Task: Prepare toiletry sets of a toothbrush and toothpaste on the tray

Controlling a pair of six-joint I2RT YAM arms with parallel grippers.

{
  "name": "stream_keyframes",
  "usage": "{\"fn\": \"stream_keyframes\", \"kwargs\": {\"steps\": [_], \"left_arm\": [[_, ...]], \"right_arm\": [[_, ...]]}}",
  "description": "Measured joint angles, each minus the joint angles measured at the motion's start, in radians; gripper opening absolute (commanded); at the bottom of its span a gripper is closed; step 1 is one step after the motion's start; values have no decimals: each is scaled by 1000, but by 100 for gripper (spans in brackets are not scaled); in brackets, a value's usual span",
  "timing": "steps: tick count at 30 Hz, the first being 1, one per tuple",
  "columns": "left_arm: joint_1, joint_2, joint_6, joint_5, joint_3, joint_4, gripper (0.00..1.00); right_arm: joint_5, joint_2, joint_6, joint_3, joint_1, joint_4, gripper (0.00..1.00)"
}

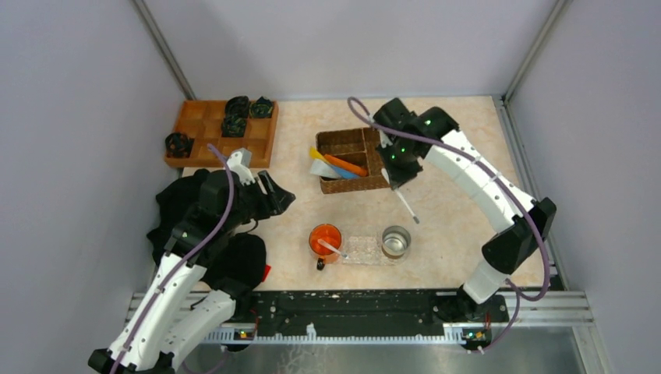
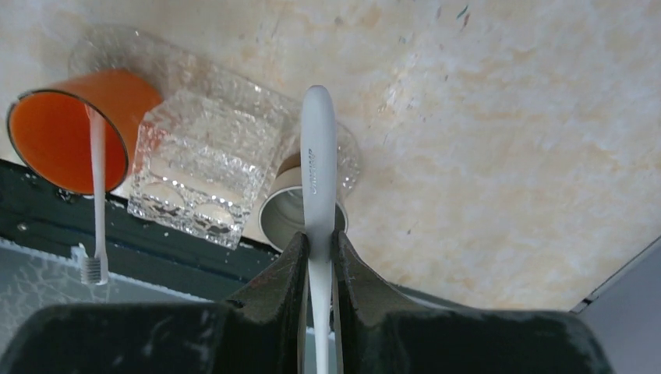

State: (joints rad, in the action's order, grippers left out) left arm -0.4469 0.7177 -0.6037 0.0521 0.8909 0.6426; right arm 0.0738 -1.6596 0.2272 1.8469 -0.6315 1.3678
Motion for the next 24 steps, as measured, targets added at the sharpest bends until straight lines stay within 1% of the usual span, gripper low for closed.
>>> {"fn": "stream_keyframes", "kwargs": {"steps": [3, 12, 19, 24], "left_arm": [[0, -11, 15, 20, -7, 1, 64], [0, -125, 29, 48, -34, 19, 64], [0, -162, 21, 59, -55, 50, 65], [0, -164, 17, 61, -56, 54, 65]], "right_arm": [[35, 15, 57, -76, -78, 37, 3], [76, 114, 221, -362, -217, 79, 2], [63, 163, 297, -507, -295, 69, 1], [48, 206, 315, -568, -306, 48, 0]]}}
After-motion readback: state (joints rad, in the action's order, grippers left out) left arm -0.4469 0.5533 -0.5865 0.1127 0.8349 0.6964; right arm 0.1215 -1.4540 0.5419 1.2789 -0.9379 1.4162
